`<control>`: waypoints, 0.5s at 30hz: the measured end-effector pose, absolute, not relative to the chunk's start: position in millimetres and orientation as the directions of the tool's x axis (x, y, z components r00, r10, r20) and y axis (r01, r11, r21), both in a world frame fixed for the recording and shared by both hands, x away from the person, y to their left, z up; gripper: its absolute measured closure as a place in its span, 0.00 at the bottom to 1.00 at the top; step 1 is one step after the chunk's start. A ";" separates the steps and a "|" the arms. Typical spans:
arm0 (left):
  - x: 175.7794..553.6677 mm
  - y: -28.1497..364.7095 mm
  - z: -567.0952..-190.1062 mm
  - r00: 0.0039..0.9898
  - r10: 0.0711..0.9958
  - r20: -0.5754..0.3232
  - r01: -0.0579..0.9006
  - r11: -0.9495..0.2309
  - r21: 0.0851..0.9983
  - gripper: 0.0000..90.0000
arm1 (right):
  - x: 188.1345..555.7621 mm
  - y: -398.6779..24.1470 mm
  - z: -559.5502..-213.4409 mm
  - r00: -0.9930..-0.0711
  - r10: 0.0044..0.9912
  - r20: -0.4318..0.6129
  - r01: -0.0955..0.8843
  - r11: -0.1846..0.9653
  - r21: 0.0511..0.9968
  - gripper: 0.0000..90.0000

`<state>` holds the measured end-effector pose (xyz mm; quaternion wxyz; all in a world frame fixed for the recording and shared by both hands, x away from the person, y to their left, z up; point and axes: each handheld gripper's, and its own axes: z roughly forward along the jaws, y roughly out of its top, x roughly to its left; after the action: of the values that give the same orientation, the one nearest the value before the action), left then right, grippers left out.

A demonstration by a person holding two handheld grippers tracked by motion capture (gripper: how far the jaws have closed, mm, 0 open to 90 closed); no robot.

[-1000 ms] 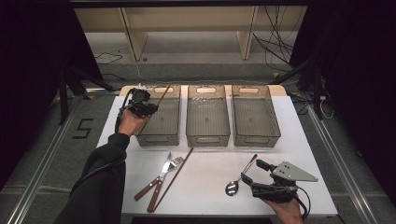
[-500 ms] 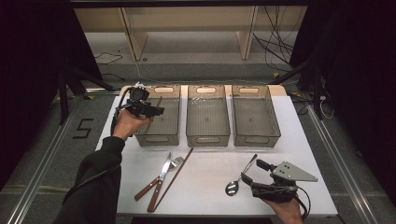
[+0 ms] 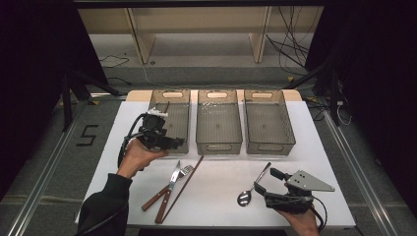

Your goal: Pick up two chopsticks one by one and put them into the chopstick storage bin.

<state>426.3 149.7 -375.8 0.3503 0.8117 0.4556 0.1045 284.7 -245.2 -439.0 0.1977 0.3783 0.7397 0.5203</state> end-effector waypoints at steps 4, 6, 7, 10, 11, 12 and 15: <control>417.4 146.8 -384.0 0.575 0.804 -0.150 0.685 -0.374 0.625 0.21 | 284.7 -244.7 -439.1 -0.636 0.765 0.101 0.355 0.174 0.919 0.28; 412.0 145.5 -387.5 0.575 0.803 -0.156 0.689 -0.373 0.621 0.21 | 284.7 -244.6 -439.2 -0.636 0.766 0.100 0.355 0.175 0.918 0.28; 410.0 144.3 -389.2 0.579 0.801 -0.155 0.693 -0.383 0.611 0.21 | 284.9 -244.5 -439.3 -0.635 0.766 0.101 0.355 0.174 0.919 0.28; 404.3 139.9 -393.0 0.577 0.803 -0.147 0.699 -0.393 0.597 0.19 | 284.7 -243.9 -438.9 -0.635 0.767 0.096 0.353 0.177 0.919 0.28; 402.0 138.6 -393.6 0.577 0.803 -0.150 0.701 -0.393 0.595 0.19 | 284.5 -243.7 -438.8 -0.637 0.765 0.094 0.351 0.179 0.919 0.28; 400.0 136.9 -394.6 0.583 0.798 -0.149 0.700 -0.402 0.590 0.19 | 284.2 -243.5 -438.6 -0.637 0.765 0.092 0.350 0.181 0.919 0.28; 394.8 133.3 -398.9 0.593 0.792 -0.148 0.701 -0.417 0.578 0.18 | 284.1 -243.5 -438.6 -0.636 0.766 0.093 0.350 0.180 0.919 0.28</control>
<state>394.8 133.3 -398.9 0.3055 0.8385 0.4450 0.0742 284.1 -243.5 -438.6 0.2005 0.3763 0.7414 0.5181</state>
